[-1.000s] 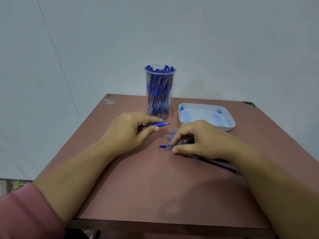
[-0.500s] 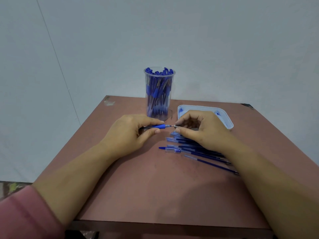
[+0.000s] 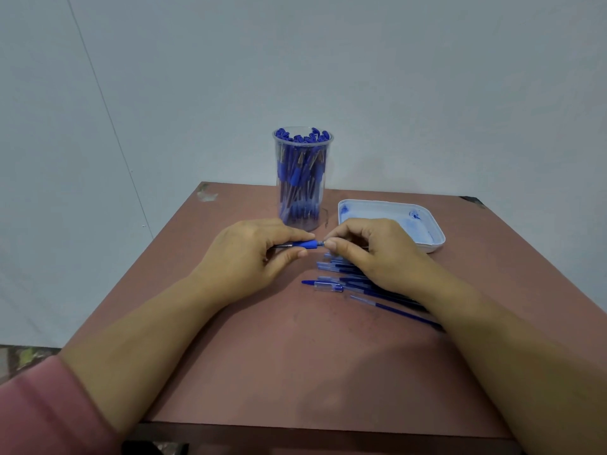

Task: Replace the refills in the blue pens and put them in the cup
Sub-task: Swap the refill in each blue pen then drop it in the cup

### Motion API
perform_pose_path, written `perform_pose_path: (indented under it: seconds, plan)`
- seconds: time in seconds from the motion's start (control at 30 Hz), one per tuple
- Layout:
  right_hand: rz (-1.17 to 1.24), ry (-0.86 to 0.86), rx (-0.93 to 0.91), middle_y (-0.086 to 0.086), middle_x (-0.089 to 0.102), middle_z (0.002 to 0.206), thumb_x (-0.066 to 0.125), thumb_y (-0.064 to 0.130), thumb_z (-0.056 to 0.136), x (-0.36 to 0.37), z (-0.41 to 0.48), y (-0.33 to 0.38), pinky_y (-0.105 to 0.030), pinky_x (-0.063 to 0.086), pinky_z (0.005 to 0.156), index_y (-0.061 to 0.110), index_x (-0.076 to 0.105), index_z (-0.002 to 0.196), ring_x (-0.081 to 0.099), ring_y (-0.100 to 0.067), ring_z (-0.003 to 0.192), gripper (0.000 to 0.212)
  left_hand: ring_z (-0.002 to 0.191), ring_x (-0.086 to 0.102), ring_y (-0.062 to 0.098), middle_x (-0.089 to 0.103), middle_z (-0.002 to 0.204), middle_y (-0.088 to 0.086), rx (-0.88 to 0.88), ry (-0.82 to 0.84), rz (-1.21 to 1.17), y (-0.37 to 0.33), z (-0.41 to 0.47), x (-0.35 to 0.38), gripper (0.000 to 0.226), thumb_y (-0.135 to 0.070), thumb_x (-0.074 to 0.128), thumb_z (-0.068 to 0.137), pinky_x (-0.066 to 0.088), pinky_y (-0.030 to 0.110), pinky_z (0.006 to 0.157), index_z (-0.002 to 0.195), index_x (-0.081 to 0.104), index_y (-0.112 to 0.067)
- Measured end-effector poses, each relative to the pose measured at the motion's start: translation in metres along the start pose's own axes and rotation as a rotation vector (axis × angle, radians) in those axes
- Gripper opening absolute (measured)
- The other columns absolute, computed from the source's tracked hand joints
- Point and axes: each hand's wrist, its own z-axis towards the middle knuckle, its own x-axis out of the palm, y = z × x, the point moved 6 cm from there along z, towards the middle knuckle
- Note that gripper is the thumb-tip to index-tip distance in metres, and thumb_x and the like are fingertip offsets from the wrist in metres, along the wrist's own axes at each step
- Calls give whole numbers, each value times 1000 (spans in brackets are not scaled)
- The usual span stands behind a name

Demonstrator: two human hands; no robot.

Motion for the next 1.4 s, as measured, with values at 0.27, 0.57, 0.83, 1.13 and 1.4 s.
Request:
perform_pose_path:
  seconds: [0.27, 0.57, 0.83, 1.13, 1.4]
  plan:
    - [-53, -6, -63, 11, 65, 81, 68, 27, 88, -2, 1, 1, -27, 51, 73, 26, 71, 94, 60, -8, 77, 6, 74, 60, 3, 68, 91, -16, 11, 2, -8, -1, 0, 1, 30, -46, 57, 93, 52, 34, 65, 116, 69, -33]
    - [-59, -4, -81, 8, 65, 80, 68, 28, 88, -2, 1, 2, -24, 50, 70, 22, 70, 94, 59, -10, 76, 8, 73, 61, 4, 69, 91, -14, 5, 9, 2, -1, 0, 2, 28, -45, 59, 92, 52, 33, 65, 116, 70, -34]
    - [-44, -3, -88, 9, 65, 79, 75, 20, 83, -5, 0, 2, -21, 51, 71, 24, 69, 95, 61, -10, 76, 14, 73, 59, 4, 68, 90, -14, 5, 9, 6, -1, 0, 1, 30, -47, 55, 92, 52, 34, 65, 116, 69, -34]
    - [-34, -6, -80, 8, 64, 81, 76, 25, 81, -4, 0, 2, -25, 52, 73, 23, 68, 99, 61, -12, 76, 20, 75, 60, 2, 68, 92, -15, 9, 6, 14, -1, 0, 2, 28, -44, 59, 92, 52, 30, 66, 116, 69, -35]
    - [-18, 6, -58, 8, 65, 83, 70, 33, 85, -3, -1, 3, -24, 53, 73, 24, 69, 103, 62, -11, 77, 19, 75, 61, 5, 68, 91, -15, 8, 13, -5, -2, 1, 2, 29, -46, 57, 93, 52, 34, 66, 118, 68, -37]
